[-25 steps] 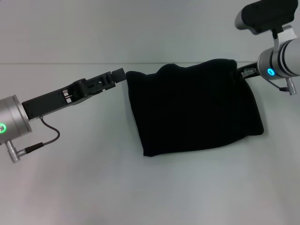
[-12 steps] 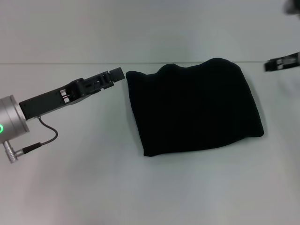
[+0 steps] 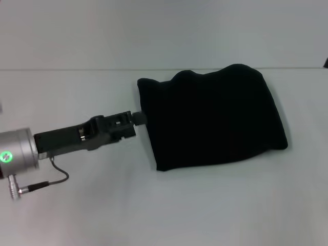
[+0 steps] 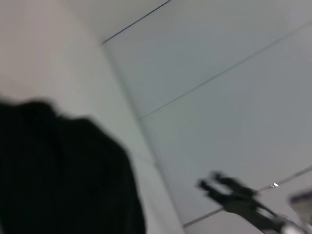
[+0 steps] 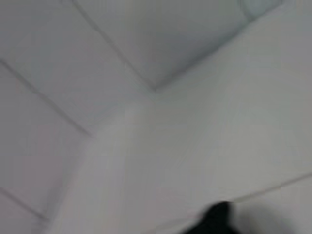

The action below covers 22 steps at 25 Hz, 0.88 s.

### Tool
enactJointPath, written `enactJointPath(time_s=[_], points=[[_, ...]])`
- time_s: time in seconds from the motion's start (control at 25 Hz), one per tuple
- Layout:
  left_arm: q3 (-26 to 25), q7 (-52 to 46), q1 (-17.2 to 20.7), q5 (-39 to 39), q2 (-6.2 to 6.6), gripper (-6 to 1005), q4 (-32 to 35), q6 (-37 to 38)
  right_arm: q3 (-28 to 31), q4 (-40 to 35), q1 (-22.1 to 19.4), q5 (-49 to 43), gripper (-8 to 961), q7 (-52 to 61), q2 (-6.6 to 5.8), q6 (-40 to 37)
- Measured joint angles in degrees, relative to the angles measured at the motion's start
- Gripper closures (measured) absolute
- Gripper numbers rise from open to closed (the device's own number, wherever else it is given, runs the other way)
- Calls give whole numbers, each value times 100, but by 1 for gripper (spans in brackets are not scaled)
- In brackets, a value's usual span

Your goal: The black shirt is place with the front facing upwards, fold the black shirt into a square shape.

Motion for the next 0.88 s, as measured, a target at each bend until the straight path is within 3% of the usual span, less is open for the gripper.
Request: enactJointPath(time_s=[0.16,0.36,0.56,0.88], points=[[181,-422,-15,160,-18,265,-435,-407,661,906,-402,1203,177,-991,-73,-1037],[512,-763,-84,246,-23,267,-953,-930,1265,1472,-501,1395,176,-1244,-106,-1667],[781,-1087,-259,290,-35,268,-1328,-1334,1295,1504,-396,1415,176,-1292,-99,-1752],[772,-1279,-462,211,-41,270,-1900,-2160,1321,1510,-287,1433,176,-1313,-62,-1818]])
